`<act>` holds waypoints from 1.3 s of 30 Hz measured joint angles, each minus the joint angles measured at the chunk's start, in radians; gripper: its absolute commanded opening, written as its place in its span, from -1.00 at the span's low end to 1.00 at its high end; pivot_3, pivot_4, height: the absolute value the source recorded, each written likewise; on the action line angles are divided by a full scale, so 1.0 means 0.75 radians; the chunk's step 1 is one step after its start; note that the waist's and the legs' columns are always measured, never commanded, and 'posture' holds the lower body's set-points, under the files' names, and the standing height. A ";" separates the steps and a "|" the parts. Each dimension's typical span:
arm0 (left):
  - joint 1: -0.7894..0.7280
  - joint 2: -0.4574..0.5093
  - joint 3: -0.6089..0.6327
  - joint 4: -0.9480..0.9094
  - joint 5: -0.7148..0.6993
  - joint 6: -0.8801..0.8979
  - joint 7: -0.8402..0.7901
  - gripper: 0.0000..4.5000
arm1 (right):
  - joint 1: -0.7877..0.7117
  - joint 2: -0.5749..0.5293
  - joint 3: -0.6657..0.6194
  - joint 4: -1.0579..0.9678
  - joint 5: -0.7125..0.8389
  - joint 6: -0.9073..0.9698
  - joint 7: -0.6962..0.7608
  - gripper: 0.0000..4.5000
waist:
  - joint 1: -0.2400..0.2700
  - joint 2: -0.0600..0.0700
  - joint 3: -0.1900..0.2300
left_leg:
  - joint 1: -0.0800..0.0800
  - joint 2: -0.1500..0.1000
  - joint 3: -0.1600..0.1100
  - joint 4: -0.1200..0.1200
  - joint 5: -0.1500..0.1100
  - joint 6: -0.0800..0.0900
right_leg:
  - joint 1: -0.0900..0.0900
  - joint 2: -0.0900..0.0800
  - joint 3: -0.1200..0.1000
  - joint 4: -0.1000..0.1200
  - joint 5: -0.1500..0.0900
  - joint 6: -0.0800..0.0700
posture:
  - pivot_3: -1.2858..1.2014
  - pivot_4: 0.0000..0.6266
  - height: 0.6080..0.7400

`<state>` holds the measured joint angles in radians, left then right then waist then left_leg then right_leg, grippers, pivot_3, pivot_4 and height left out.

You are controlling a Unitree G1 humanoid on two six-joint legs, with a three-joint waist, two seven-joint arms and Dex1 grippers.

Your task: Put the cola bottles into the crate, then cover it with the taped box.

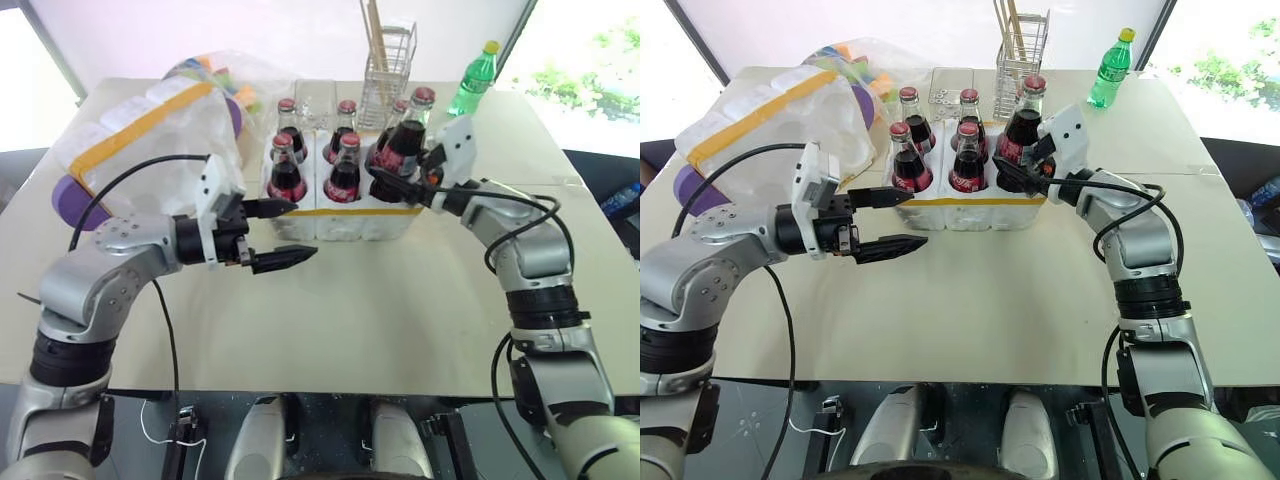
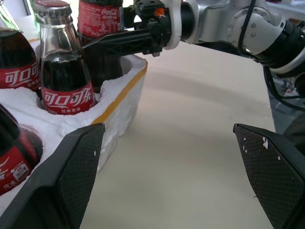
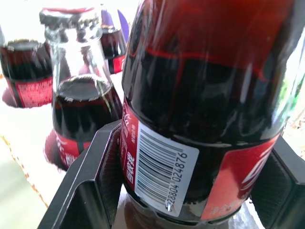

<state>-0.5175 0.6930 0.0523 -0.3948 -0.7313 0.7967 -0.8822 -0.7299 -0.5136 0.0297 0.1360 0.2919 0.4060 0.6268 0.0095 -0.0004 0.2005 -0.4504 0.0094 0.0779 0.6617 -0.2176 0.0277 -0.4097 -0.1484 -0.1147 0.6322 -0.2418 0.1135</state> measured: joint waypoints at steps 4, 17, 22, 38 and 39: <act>0.010 0.001 0.004 -0.007 0.000 0.000 0.015 1.00 | 0.000 -0.006 0.023 0.015 -0.053 -0.005 0.021 0.24 | 0.001 0.000 0.000 | 0.000 0.000 0.000 0.000 0.000 0.000 | 0.000 0.000 0.000 0.000 0.000 0.000 | 0.03 -0.52 0.94; 0.019 -0.006 0.002 -0.012 0.013 -0.035 0.027 1.00 | -0.117 0.039 0.051 0.201 -0.120 0.061 0.037 0.99 | -0.007 -0.001 -0.001 | 0.008 0.001 0.000 0.000 -0.002 0.003 | 0.006 0.000 0.000 0.000 0.000 0.000 | 0.03 -0.52 0.94; 0.020 0.000 0.002 -0.012 0.024 -0.036 0.028 1.00 | -0.127 0.051 0.014 0.187 -0.093 0.140 0.041 0.99 | -0.007 -0.001 -0.001 | 0.007 0.001 0.001 0.000 -0.001 0.001 | 0.005 0.000 0.000 0.000 0.000 -0.001 | 0.03 -0.52 0.94; 0.311 0.445 0.418 -0.073 0.038 -0.007 -0.025 1.00 | -0.175 -0.424 -0.202 -0.223 0.271 0.535 0.439 0.99 | -0.003 -0.001 0.000 | 0.004 0.002 0.003 -0.006 -0.005 0.005 | -0.001 -0.001 0.000 -0.003 0.000 -0.001 | 0.03 -0.52 0.94; 0.371 0.517 0.490 -0.067 0.061 -0.008 -0.069 1.00 | -0.175 -0.475 -0.208 -0.238 0.288 0.535 0.496 0.99 | -0.004 -0.001 0.000 | 0.004 0.002 0.004 -0.007 -0.005 0.005 | -0.002 -0.001 0.001 -0.004 0.000 -0.001 | 0.03 -0.52 0.94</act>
<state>-0.2395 1.0805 0.4197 -0.4454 -0.6853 0.7904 -0.9340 -0.8615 -0.8695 -0.1261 -0.0424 0.5076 0.8074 0.9985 0.0063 -0.0008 0.2004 -0.4473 0.0109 0.0805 0.6567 -0.2213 0.0313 -0.4116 -0.1492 -0.1143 0.6296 -0.2417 0.1126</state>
